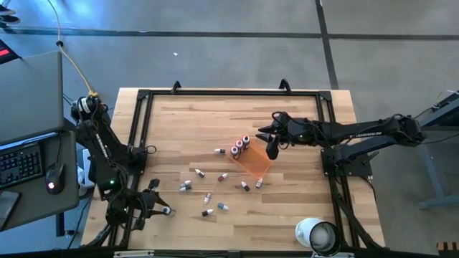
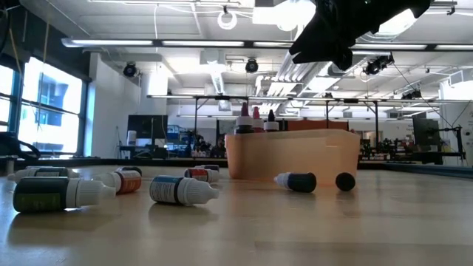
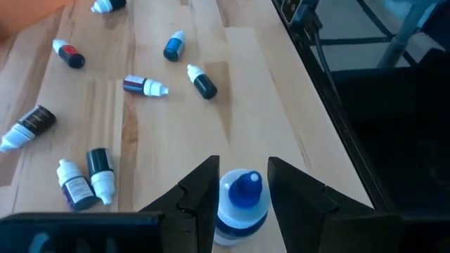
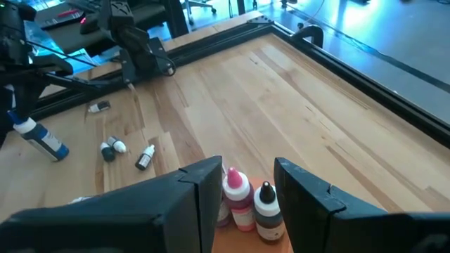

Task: Pick & Place food coloring
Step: Put the big blue food coloring bottle into the orange bin

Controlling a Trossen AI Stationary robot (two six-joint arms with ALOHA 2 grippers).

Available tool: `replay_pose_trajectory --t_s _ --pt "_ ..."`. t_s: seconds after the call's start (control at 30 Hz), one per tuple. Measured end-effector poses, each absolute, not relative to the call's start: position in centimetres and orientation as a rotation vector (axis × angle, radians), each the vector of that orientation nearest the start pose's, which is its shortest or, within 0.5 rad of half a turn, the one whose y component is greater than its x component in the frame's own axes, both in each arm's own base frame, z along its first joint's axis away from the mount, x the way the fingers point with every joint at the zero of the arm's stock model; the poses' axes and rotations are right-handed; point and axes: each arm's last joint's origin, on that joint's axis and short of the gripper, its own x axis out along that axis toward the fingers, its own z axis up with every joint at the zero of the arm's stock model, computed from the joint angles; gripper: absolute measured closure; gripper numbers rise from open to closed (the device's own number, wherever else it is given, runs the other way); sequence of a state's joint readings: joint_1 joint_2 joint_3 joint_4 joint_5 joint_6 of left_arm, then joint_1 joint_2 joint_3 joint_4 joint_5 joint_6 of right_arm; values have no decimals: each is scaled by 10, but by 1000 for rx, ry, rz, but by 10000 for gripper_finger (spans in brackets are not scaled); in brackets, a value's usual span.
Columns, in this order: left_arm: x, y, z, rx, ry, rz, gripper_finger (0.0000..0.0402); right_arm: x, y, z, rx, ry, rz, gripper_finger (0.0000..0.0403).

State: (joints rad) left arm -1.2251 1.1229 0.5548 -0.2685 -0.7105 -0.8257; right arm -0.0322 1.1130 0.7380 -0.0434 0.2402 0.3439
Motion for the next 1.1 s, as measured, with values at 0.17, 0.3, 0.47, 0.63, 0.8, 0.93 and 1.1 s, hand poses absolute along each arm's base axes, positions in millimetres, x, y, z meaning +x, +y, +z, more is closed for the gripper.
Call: replay_pose_trajectory --t_s 0.17,0.3,0.47,0.63,0.8,0.93,1.1 --pt "87 -186 193 -102 621 -246 283 241 -15 268 293 365 -337 279" --pt "87 -186 193 -117 623 -242 282 241 -15 268 292 364 -336 279" --pt "87 -186 193 -114 644 -256 282 241 -15 268 290 365 -336 279" --pt "86 -184 191 -119 674 -246 282 241 -15 268 290 365 -336 279" --pt "86 -183 190 -115 673 -231 282 241 -15 268 290 364 -336 279" --pt "86 -183 190 -122 672 -225 284 241 -15 268 290 364 -336 279" --pt "86 -183 190 -119 665 -216 318 241 -15 268 290 364 -336 279"
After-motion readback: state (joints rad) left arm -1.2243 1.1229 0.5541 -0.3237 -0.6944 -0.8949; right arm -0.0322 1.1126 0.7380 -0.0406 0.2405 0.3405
